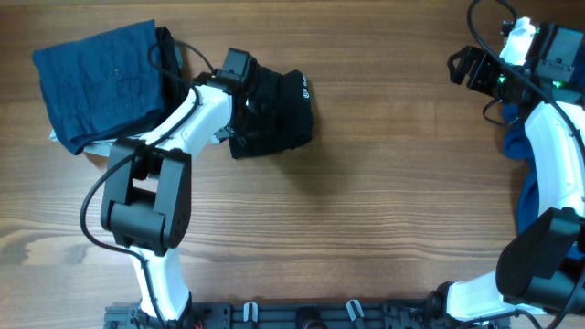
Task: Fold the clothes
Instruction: 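Carry the polo left and place it on the garment stack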
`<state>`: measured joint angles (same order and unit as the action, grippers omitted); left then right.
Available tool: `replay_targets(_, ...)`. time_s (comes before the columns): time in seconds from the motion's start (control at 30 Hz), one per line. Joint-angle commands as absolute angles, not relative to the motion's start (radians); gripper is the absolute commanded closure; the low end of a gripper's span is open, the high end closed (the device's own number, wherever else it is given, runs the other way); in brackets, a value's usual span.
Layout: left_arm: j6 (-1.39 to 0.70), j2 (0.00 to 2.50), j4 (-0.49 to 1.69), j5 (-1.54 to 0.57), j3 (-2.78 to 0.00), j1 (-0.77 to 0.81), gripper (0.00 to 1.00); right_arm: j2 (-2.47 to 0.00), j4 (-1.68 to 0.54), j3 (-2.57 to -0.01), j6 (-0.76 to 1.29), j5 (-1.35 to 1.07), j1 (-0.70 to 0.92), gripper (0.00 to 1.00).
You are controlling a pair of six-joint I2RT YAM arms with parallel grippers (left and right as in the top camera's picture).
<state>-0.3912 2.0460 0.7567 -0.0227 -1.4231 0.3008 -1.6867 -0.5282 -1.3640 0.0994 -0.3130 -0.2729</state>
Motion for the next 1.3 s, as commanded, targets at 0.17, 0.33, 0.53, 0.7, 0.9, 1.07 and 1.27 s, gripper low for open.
replay_targets(0.17,-0.405,2.058,0.686,-0.028,-1.328,0.304,0.00,-1.699,-0.528,-1.368,0.089,-0.307,-0.270,0.00)
replay_targets(0.33,-0.405,2.058,0.661,-0.100,-1.327,0.304,0.11,-1.699,-0.528,-1.368,0.089,-0.307,-0.270,0.01)
replay_targets(0.53,-0.405,2.058,0.666,-0.096,-1.327,0.304,0.59,-1.699,-0.528,-1.368,0.089,-0.307,-0.270,0.01)
replay_targets(0.7,-0.404,2.058,0.669,-0.096,-1.328,0.304,0.91,-1.699,-0.528,-1.368,0.089,-0.307,-0.270,0.01)
replay_targets(0.9,-0.396,2.053,0.661,-0.096,-1.353,0.304,0.96,-1.699,-0.528,-1.368,0.089,-0.307,-0.270,0.00)
replay_targets(1.07,-0.343,2.012,0.649,-0.054,-1.433,0.304,0.96,-1.699,-0.528,-1.368,0.089,-0.307,-0.270,0.00)
replay_targets(1.27,-0.245,1.964,0.604,-0.032,-1.449,0.304,0.96,-1.699,-0.528,-1.368,0.089,-0.307,-0.270,0.01)
